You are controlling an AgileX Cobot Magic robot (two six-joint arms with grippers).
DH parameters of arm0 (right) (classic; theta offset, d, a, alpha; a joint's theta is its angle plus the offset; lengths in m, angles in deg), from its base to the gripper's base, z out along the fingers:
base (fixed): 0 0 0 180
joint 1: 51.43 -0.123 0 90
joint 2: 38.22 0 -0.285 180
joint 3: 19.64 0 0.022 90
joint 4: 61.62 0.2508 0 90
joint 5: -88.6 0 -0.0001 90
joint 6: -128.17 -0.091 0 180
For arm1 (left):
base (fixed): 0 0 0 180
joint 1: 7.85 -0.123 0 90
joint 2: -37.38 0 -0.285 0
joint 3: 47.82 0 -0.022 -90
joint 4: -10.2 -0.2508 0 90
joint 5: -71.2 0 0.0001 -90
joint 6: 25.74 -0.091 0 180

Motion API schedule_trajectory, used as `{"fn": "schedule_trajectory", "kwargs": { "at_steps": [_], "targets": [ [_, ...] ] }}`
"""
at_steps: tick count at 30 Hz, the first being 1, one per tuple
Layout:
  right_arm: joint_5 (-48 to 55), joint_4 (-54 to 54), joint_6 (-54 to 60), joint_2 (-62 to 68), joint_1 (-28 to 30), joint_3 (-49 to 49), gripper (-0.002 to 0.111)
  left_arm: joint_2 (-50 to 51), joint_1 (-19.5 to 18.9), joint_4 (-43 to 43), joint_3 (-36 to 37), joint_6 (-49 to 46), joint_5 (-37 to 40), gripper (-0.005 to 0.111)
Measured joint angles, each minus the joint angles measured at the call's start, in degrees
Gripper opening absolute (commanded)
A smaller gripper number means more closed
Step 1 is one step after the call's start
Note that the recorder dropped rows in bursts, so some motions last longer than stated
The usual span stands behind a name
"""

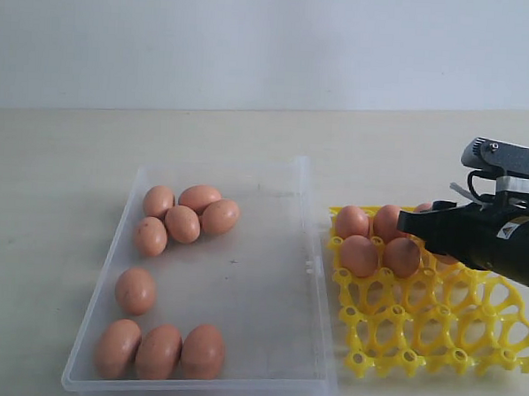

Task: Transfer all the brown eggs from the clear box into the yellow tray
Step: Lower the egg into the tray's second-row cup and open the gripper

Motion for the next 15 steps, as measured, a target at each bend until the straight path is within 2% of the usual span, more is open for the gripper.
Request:
{"fn": "schedule_trajectory", "kwargs": {
  "at_steps": [5,15],
  "targets": [
    [0.0,0.0,0.0,0.0,0.0,0.0,0.048,0.0,0.0,0.0,0.0,0.0,0.0,0.0],
    [-0.15,0.0,0.0,0.0,0.0,0.0,0.055,0.0,0.0,0.0,0.0,0.0,0.0,0.0]
  ]
}}
